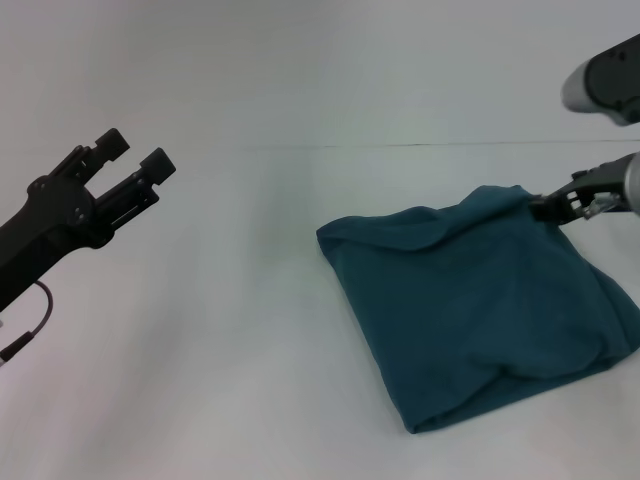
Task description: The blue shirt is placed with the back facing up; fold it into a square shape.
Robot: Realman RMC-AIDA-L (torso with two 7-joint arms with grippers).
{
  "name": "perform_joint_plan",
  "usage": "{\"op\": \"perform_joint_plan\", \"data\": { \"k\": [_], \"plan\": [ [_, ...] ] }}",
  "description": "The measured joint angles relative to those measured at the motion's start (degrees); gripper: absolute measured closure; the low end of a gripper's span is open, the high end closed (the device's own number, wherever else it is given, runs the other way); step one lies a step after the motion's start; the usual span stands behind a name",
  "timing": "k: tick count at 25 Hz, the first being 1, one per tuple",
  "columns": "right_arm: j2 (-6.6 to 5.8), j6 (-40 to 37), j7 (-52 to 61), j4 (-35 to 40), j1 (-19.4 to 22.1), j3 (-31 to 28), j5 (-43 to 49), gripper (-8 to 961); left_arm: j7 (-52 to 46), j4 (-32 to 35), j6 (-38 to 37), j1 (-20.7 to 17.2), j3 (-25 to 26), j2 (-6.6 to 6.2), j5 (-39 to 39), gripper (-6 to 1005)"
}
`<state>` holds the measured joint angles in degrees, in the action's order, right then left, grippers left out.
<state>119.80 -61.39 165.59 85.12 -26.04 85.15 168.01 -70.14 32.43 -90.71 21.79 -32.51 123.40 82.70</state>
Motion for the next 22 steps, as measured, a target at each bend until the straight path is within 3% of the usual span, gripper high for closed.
{"op": "perform_joint_plan", "data": {
  "k": [9, 11, 14, 22],
  "plan": [
    [0.41, -6.8, -0.38, 4.92, 0.18, 5.13, -4.59, 401, -0.05, 0.16, -1.19, -0.38, 0.69, 0.0, 0.0, 112],
    [0.38, -6.44, -0.49, 4.04, -0.14, 5.51, -5.71, 499, -0.03, 0.17, -1.2, -0.58, 0.69, 0.02, 0.0, 112],
    [0.28, -4.26, -0.76, 0.12, -1.78, 5.26, -6.19, 645, 0.03, 0.18, -1.13, -0.68, 0.7, 0.06, 0.0, 112],
    [0.13, 3.54, -4.42, -16.83, -8.69, -0.25, -6.71, 876, 0.02, 0.27, -1.13, -0.89, 1.41, 0.08, 0.0, 111]
  ]
}}
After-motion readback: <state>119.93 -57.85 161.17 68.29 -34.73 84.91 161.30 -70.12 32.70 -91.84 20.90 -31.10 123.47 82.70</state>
